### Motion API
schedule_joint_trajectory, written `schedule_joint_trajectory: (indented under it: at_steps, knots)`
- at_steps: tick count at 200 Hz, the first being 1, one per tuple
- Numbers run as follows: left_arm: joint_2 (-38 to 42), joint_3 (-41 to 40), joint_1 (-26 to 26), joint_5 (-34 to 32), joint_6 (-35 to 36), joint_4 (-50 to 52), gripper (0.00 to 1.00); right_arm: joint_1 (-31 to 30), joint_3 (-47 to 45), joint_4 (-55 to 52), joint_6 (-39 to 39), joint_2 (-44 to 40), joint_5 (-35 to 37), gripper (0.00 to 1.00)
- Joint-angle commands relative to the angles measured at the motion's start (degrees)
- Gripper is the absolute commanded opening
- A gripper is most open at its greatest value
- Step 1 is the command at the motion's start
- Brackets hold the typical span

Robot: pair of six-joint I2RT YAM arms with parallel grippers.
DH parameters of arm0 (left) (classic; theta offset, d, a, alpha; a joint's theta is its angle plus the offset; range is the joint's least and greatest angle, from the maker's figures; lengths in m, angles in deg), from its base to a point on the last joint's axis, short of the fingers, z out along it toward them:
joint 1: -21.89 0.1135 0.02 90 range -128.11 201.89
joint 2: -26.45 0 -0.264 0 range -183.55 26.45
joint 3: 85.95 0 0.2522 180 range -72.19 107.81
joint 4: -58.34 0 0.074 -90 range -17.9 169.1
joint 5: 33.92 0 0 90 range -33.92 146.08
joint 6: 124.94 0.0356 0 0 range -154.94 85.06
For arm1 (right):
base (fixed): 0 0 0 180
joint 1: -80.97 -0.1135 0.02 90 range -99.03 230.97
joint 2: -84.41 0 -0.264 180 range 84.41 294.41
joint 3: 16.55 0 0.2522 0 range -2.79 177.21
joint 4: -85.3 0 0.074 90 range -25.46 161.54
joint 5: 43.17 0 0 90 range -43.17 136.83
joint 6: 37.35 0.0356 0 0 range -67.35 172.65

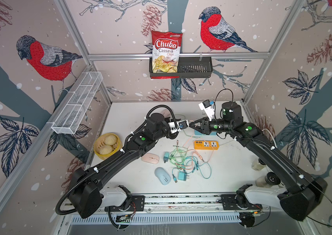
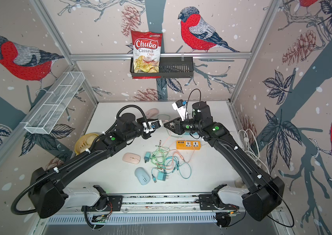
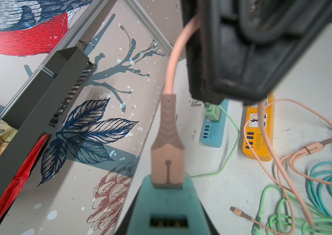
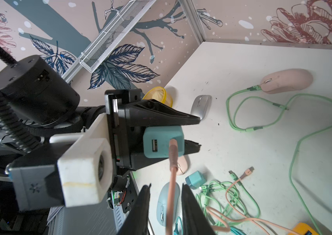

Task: Unplug the wireless mouse
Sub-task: Remove the power cord from the plug.

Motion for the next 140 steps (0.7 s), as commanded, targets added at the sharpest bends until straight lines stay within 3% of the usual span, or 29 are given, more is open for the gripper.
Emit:
schedule_joint_trajectory:
  at_steps: [1,89,104,117,140]
  knots:
    - [-0.1,0.6,-0.2,1.5,-0.4,0.0,0.0,-0.3,0.4,2.0,0.2,1.7,-0.3,0.29]
    - [-1.0,0.8,-1.7,0.8,-0.5,0.3,0.0,-0.9,0.7,4.6,1.6,3.6,0.0,0.18]
    - [-1.1,0.8,-1.8,0.7,-0.6,0.3,0.0,-0.9,0.7,4.4,1.4,3.6,0.3,0.12]
    - [-1.2,0.8,-1.8,0.3,-0.7,0.3,0.0,-0.9,0.8,4.0,1.2,3.4,1.4,0.0]
    - [-1.5,0.8,-1.8,-1.1,-0.5,1.3,0.0,-0.4,0.9,2.8,0.2,2.2,3.8,0.0]
